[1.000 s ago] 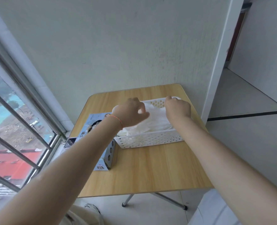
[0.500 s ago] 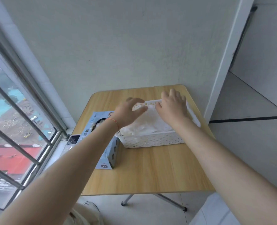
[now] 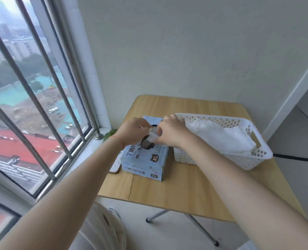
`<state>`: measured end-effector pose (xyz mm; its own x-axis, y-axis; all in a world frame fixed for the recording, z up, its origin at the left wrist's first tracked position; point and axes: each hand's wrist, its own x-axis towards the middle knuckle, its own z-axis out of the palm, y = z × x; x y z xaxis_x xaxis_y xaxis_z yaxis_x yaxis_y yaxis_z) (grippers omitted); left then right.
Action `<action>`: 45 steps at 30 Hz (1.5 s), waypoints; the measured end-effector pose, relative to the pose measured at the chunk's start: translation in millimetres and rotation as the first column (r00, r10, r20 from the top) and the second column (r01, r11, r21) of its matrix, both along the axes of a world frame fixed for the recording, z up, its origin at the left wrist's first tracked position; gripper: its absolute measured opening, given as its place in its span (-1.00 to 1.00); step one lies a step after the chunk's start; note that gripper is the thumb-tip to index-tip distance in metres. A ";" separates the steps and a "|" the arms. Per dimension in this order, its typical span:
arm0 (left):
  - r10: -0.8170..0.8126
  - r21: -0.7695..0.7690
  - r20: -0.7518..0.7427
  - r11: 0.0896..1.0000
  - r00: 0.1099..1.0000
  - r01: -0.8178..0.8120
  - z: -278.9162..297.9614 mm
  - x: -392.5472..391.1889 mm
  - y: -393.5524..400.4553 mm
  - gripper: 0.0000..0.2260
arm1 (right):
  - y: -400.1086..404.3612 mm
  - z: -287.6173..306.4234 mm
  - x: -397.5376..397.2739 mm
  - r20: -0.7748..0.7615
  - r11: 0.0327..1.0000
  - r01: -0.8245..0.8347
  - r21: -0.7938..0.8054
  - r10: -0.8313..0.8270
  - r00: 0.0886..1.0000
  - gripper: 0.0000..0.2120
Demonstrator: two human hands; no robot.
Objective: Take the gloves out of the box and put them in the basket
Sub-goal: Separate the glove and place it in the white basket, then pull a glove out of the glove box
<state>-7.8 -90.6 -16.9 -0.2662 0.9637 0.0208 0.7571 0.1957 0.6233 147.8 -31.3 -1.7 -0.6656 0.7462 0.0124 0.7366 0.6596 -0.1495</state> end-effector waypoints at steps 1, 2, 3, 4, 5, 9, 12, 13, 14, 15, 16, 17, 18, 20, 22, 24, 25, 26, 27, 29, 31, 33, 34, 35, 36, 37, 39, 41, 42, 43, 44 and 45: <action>-0.044 -0.014 0.020 0.999 0.999 0.045 -0.6 -3.2 -3.2 -0.80 | -1.0 2.6 -3.7 -0.006 1.000 -0.006 0.003 0.006 1.000 -0.72; -0.083 -0.020 0.036 0.996 0.996 0.083 -0.4 -4.5 -5.3 -0.76 | -1.0 6.3 -5.4 -0.055 1.000 -0.005 -0.016 0.004 0.999 -0.81; -0.102 -0.018 0.067 0.994 0.993 0.104 0.9 -6.2 -8.4 -0.70 | -1.1 11.5 -8.4 -0.143 0.999 -0.001 -0.053 -0.007 0.990 -0.87; -0.104 -0.003 0.099 0.994 0.990 0.105 2.4 -6.2 -9.3 -0.65 | -0.7 17.7 -9.4 -0.265 0.993 0.013 -0.118 -0.044 0.963 -0.89; -0.090 0.019 0.119 0.996 0.989 0.088 3.4 -5.9 -9.5 -0.62 | -0.1 24.3 -10.9 -0.392 0.980 0.024 -0.197 -0.101 0.914 -0.88; 0.045 0.175 -0.013 0.984 0.999 -0.042 8.2 -2.6 -8.2 -0.72 | -0.4 49.4 -12.9 -0.681 0.925 0.023 -0.380 -0.297 0.669 -0.92; 0.056 0.244 0.087 0.967 0.995 -0.075 14.4 -3.4 -8.7 -0.69 | 1.9 57.6 -9.8 -0.736 0.912 0.036 -0.408 -0.352 0.579 -0.92; 0.054 0.258 0.150 0.962 0.987 -0.092 18.3 -2.7 -10.2 -0.67 | 3.5 57.6 -8.2 -0.734 0.909 0.045 -0.415 -0.364 0.573 -0.93; 0.061 0.261 0.222 0.958 0.973 -0.120 21.7 -1.9 -11.6 -0.66 | 4.6 56.9 -6.7 -0.725 0.902 0.048 -0.430 -0.377 0.576 -0.93; 0.063 0.258 0.290 0.956 0.955 -0.141 24.2 -1.0 -12.9 -0.66 | 5.5 55.1 -5.4 -0.714 0.891 0.042 -0.452 -0.390 0.582 -0.94; 0.060 0.252 0.339 0.956 0.939 -0.152 26.0 -0.7 -13.8 -0.67 | 5.8 53.7 -4.1 -0.700 0.879 0.036 -0.475 -0.402 0.591 -0.93; 0.057 0.246 0.369 0.957 0.928 -0.156 27.4 -0.8 -14.7 -0.69 | 6.7 51.6 -3.2 -0.685 0.870 0.035 -0.492 -0.411 0.602 -0.93; 0.053 0.249 0.400 0.954 0.915 -0.165 29.4 -1.1 -15.8 -0.70 | 6.9 49.7 -2.0 -0.670 0.864 0.038 -0.502 -0.416 0.615 -0.93; 0.038 0.266 0.533 0.941 0.845 -0.210 33.8 -3.8 -17.2 -0.70 | 7.4 46.5 0.5 -0.639 0.859 0.054 -0.510 -0.420 0.645 -0.95; 0.045 0.250 0.667 0.927 0.744 -0.280 41.2 -7.2 -19.1 -0.75 | 6.5 46.0 2.7 -0.627 0.858 0.065 -0.510 -0.422 0.654 -0.90; 0.050 0.219 0.732 0.927 0.679 -0.305 48.7 -10.4 -20.0 -0.81 | 6.7 47.2 4.2 -0.670 0.847 0.020 -0.532 -0.434 0.602 -0.79; 0.033 0.214 0.767 0.928 0.641 -0.304 53.4 -10.6 -20.7 -0.84 | 6.6 49.2 4.5 -0.696 0.834 -0.019 -0.551 -0.447 0.563 -0.73; 0.006 0.215 0.809 0.928 0.587 -0.305 56.8 -11.1 -20.5 -0.86 | 6.1 51.5 4.5 -0.708 0.823 -0.049 -0.565 -0.454 0.541 -0.66; -0.017 0.211 0.853 0.925 0.522 -0.315 59.9 -11.1 -20.5 -0.87 | 5.3 53.0 4.3 -0.710 0.816 -0.063 -0.574 -0.459 0.534 -0.59; -0.045 0.180 0.933 0.918 0.357 -0.354 65.4 -10.9 -20.9 -0.86 | 3.4 52.9 2.3 -0.688 0.776 -0.081 -0.626 -0.500 0.526 -0.51; -0.108 0.174 0.975 0.913 0.192 -0.368 68.9 -8.9 -23.5 -0.86 | -2.1 51.4 1.2 -0.620 0.654 -0.147 -0.742 -0.587 0.520 -0.48; -0.199 0.205 0.979 0.916 0.053 -0.346 69.0 -8.5 -25.5 -0.82 | -7.4 47.7 1.7 -0.548 0.486 -0.268 -0.832 -0.646 0.532 -0.46; -0.234 0.220 0.972 0.917 -0.004 -0.332 68.4 -8.9 -26.8 -0.80 | -9.6 45.4 2.6 -0.521 0.408 -0.324 -0.853 -0.653 0.549 -0.48; -0.253 0.224 0.966 0.918 -0.049 -0.326 67.8 -9.2 -27.4 -0.79 | -13.0 43.9 3.5 -0.500 0.343 -0.367 -0.865 -0.651 0.571 -0.52; -0.259 0.221 0.963 0.920 -0.079 -0.323 66.6 -9.5 -27.4 -0.78 | -15.9 42.2 4.5 -0.491 0.287 -0.409 -0.866 -0.644 0.586 -0.58; -0.254 0.210 0.963 0.920 -0.094 -0.332 65.5 -9.7 -28.1 -0.76 | -19.1 40.8 4.8 -0.492 0.249 -0.445 -0.860 -0.634 0.596 -0.65; -0.246 0.201 0.965 0.913 -0.088 -0.356 64.1 -9.6 -30.6 -0.76 | -25.2 40.1 5.4 -0.507 0.213 -0.494 -0.843 -0.623 0.596 -0.83; -0.231 0.202 0.973 0.890 -0.022 -0.408 64.5 -9.5 -32.1 -0.79 | -25.6 41.6 5.8 -0.522 0.241 -0.494 -0.835 -0.631 0.574 -0.91; -0.187 0.188 0.981 0.875 0.047 -0.446 63.9 -8.8 -33.1 -0.82 | -24.3 43.3 5.9 -0.526 0.271 -0.477 -0.836 -0.642 0.558 -0.91; -0.119 0.172 0.983 0.869 0.140 -0.465 63.3 -7.9 -34.5 -0.86 | -22.2 44.8 5.5 -0.535 0.321 -0.445 -0.836 -0.657 0.532 -0.91; -0.024 0.148 0.964 0.876 0.264 -0.460 61.8 -7.4 -35.3 -0.90 | -19.4 46.3 4.8 -0.554 0.384 -0.409 -0.828 -0.676 0.486 -0.90; 0.075 0.115 0.911 0.899 0.406 -0.423 59.8 -6.8 -35.5 -0.93 | -17.5 48.7 4.0 -0.584 0.463 -0.360 -0.810 -0.690 0.428 -0.90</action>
<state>-14.6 -126.1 42.9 -0.5328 0.8372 -0.1234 -0.2805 -0.0372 0.9591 151.8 -48.8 47.0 -0.5430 0.8113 -0.2165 -0.0461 -0.2862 -0.9571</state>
